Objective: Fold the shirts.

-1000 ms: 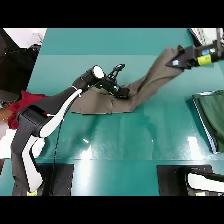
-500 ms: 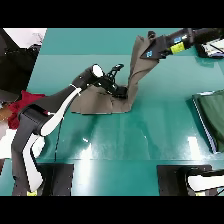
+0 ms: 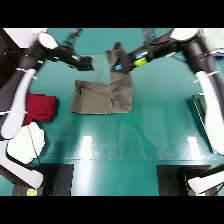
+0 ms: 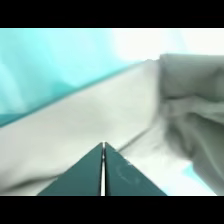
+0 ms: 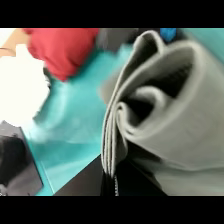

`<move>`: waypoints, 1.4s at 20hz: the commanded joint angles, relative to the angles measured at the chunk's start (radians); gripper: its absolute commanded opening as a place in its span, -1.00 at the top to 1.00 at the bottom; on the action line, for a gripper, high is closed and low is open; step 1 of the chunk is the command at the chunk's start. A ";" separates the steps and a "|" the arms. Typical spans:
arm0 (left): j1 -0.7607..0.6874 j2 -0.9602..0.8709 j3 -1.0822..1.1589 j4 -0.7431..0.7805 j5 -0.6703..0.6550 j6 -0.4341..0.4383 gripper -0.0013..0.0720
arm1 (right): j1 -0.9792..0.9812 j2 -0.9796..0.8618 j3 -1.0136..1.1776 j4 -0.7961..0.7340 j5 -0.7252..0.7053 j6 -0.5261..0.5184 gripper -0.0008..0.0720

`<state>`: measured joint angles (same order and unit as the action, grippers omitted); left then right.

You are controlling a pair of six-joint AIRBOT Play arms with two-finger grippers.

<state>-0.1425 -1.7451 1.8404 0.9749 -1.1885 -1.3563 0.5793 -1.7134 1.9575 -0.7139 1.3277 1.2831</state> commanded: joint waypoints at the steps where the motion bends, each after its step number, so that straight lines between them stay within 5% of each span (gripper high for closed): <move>1: 0.151 0.109 0.000 0.044 -0.075 0.003 0.88 | 0.130 -0.142 0.056 0.129 -0.184 -0.101 0.94; 2: 0.183 0.132 0.000 0.044 -0.084 0.003 0.88 | 0.163 -0.198 0.101 0.129 -0.212 -0.126 0.92; 4: 0.225 0.166 0.000 0.044 -0.095 0.003 0.88 | 0.216 -0.288 0.156 0.167 -0.273 -0.192 -0.25; 5: 0.239 0.180 0.000 0.044 -0.100 0.003 0.88 | 0.228 -0.306 0.146 0.214 -0.302 -0.193 -0.45; 7: 0.245 0.195 0.000 0.050 -0.112 0.004 0.88 | 0.217 -0.282 0.078 0.261 -0.288 -0.193 -0.38; 9: 0.241 0.196 0.000 0.046 -0.137 0.003 0.88 | 0.166 -0.220 0.003 0.205 -0.186 -0.190 -0.08; 12: 0.228 0.195 -0.001 0.045 -0.159 0.007 0.88 | 0.051 -0.102 -0.135 0.018 -0.038 -0.119 -0.07; 16: 0.197 0.194 -0.001 0.043 -0.154 0.029 0.88 | -0.132 0.064 -0.417 -0.196 -0.078 0.028 -0.07; 17: 0.189 0.192 -0.001 0.045 -0.153 0.031 0.88 | -0.172 0.095 -0.488 -0.194 -0.122 0.045 -0.10; 19: 0.166 0.190 -0.001 0.044 -0.133 0.045 0.88 | -0.235 0.125 -0.613 -0.194 -0.197 0.045 -1.00; 21: 0.140 0.190 -0.001 0.044 -0.111 0.056 0.88 | -0.264 0.108 -0.692 -0.183 -0.235 0.044 -0.99; 28: 0.099 0.190 -0.001 0.044 -0.088 0.081 0.88 | -0.187 -0.073 -0.717 0.206 -0.309 -0.084 -0.89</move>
<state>-0.0338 -1.5547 1.8397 1.0183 -1.2858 -1.2903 0.3618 -1.7260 1.2591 -0.6506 1.0740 1.2476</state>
